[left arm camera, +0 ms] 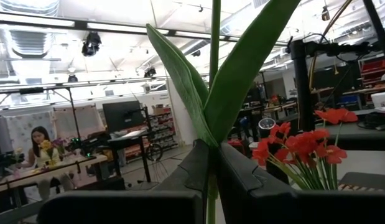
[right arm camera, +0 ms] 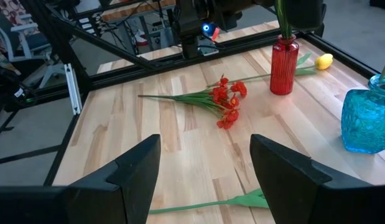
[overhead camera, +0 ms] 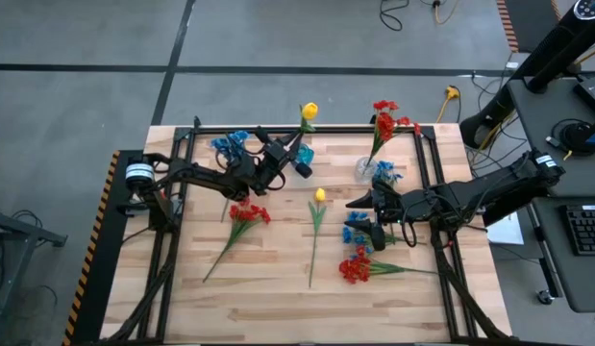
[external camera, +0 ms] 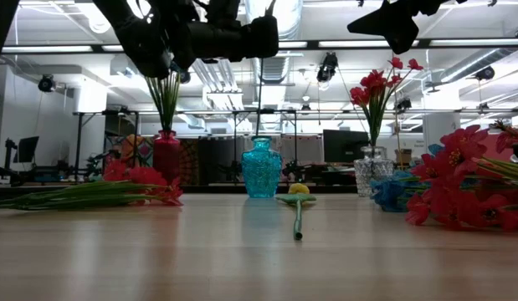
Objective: Sort flowers into vase by color
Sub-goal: Put the bottom left yellow flower into the blue vase
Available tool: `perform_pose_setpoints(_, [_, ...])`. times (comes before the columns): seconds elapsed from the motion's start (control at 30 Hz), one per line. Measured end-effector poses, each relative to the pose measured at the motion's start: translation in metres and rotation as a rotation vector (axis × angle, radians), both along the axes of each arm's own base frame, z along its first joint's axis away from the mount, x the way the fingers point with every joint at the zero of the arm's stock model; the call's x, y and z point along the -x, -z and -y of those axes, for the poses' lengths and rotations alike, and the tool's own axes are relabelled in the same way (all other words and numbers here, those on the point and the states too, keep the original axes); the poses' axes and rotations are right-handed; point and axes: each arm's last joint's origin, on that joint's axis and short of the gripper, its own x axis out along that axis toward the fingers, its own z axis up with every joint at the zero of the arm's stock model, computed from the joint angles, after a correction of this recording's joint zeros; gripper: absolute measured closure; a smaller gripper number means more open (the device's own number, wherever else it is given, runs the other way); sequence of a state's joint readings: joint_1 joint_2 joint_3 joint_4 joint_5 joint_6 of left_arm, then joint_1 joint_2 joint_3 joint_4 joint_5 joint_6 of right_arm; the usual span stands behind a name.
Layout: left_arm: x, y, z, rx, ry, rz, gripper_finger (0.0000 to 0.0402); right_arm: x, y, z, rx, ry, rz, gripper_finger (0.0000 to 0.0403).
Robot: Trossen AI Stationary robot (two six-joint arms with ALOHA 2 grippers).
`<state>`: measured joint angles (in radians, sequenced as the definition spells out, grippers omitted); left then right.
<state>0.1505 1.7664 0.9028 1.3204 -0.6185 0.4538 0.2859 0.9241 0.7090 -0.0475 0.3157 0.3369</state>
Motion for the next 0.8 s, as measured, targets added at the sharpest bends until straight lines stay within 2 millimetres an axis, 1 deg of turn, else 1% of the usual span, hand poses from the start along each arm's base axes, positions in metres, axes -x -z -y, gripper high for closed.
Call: perform_pose_setpoints(0.8, [-0.0014,0.0030,-0.0008,0.019,0.015,-0.020,0.0397,0.0000,0.0000,0.0000,-0.002,0.001,0.000,0.0163])
